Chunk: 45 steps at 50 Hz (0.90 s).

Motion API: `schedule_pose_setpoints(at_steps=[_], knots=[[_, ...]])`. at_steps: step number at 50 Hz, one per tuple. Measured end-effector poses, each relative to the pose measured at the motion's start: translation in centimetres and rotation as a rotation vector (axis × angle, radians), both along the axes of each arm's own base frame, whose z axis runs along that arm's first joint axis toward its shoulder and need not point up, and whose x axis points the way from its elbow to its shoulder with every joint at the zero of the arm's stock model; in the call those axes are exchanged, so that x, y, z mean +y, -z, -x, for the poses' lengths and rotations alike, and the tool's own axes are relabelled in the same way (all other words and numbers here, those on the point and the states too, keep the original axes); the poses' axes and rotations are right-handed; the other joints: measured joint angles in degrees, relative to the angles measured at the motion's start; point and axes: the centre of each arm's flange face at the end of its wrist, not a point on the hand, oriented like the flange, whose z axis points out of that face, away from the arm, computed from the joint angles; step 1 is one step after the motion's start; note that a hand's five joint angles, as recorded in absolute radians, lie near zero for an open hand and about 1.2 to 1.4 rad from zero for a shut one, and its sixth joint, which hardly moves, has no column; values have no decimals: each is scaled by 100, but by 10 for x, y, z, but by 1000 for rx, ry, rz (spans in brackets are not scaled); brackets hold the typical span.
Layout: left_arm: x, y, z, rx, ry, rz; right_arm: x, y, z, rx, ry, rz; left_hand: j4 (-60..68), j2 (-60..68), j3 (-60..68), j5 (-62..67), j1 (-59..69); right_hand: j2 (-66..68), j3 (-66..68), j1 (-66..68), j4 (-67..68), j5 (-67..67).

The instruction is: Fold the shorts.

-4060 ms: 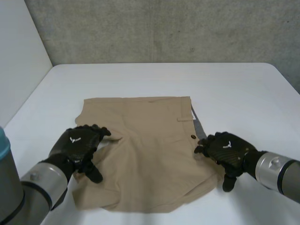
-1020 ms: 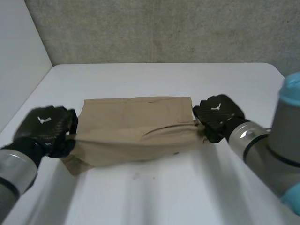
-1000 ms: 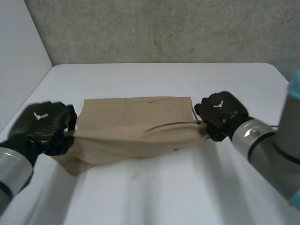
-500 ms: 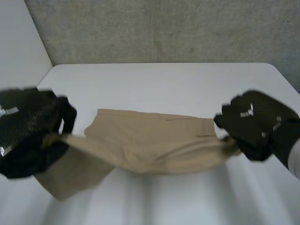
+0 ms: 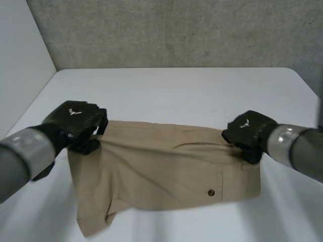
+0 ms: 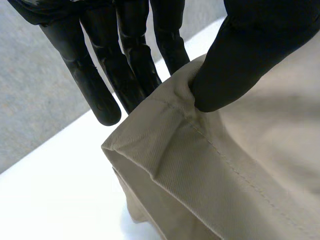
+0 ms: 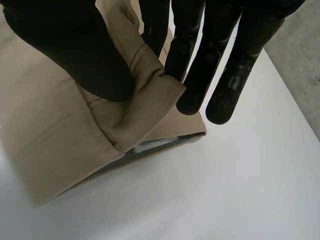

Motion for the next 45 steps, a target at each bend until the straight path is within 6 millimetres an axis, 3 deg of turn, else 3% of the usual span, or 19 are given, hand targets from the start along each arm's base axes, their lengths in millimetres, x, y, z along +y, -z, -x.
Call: schedule_pose_setpoints(at_steps=[8,11,13,19,25,27,29,30,31,32,33,34,35,39,45], knots=[[-93,59,26,-90,-53,-20,-58,43,-35,-23,60,128,0,0,0,0,0,0,0,0,0,1],[-106,67,29,-106,-69,-12,-66,48,-40,-32,67,161,0,0,0,0,0,0,0,0,0,1],[-134,88,37,-153,-97,24,-85,63,-54,-64,77,259,0,0,0,0,0,0,0,0,0,1],[-161,109,49,-201,-91,134,-104,89,-69,-104,73,362,0,0,2,0,0,0,0,0,0,1],[-173,114,60,-190,-77,253,-110,107,-76,-105,57,402,0,0,2,0,0,-10,-9,0,-13,-5],[-174,114,66,-173,-68,305,-113,109,-79,-110,53,427,-488,-504,-441,-274,-194,-1785,-1802,-1203,-1787,-1582],[-173,115,71,-162,-59,330,-115,104,-80,-122,57,454,-939,-1002,-960,-656,-613,-2186,-2208,-1530,-2254,-2043],[-171,115,73,-157,-55,340,-116,99,-80,-135,64,475,-1673,-1645,-1593,-1375,-1420,-3924,-3961,-3143,-3901,-3699],[-169,115,75,-153,-50,347,-116,95,-80,-142,68,486,-2878,-2959,-2886,-2568,-2793,-3924,-3961,-3143,-3901,-3699],[-167,114,77,-150,-46,352,-117,89,-80,-157,78,504,-3843,-3795,-3712,-3524,-3761,-4695,-4722,-3752,-4698,-4507],[-163,112,80,-144,-38,362,-118,74,-79,-194,99,540,-5105,-5109,-5020,-4771,-5063,-5133,-5178,-4109,-5232,-5052],[-161,110,81,-141,-34,366,-118,70,-78,-204,104,548,-5314,-5307,-5223,-4982,-5206,-5401,-5456,-4253,-5469,-5291],[-156,105,83,-134,-27,375,-116,50,-76,-257,131,582,-5638,-5600,-5522,-5300,-5313,-5488,-5553,-4277,-5512,-5330],[-144,88,83,-120,-22,392,-108,12,-68,-368,174,623,-5659,-5644,-5541,-5302,-5313,-5490,-5553,-4277,-5512,-5330],[-125,64,73,-109,-31,399,-82,-17,-53,-430,194,565,-5659,-5644,-5541,-5302,-5313,-5490,-5553,-4277,-5512,-5330]])
